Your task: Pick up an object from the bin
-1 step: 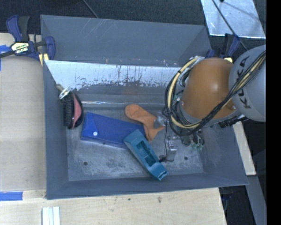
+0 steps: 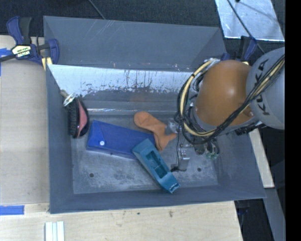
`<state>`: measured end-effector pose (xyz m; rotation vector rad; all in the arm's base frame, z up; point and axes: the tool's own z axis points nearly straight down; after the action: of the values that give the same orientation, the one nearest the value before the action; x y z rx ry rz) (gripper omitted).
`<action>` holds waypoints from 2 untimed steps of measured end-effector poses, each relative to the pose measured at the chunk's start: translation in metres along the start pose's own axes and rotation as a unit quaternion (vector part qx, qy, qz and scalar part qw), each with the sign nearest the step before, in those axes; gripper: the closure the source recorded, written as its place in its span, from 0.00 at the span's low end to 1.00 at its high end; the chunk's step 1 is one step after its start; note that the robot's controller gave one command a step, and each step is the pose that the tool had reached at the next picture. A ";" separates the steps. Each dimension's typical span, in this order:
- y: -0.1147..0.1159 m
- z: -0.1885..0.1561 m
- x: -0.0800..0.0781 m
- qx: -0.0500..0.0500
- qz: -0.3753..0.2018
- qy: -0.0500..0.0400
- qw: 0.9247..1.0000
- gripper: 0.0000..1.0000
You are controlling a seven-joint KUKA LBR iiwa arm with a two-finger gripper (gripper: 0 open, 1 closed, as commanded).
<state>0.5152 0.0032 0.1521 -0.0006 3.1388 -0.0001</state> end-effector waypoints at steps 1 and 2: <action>-0.005 0.028 -0.026 0.000 0.023 -0.003 1.000 0.00; -0.019 0.080 -0.067 0.000 0.143 -0.003 0.990 1.00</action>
Offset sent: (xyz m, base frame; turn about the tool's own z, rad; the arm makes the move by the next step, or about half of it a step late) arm 0.0656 -0.0180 -0.0821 0.2869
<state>0.5829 -0.0158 0.0718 0.4460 3.1008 0.0000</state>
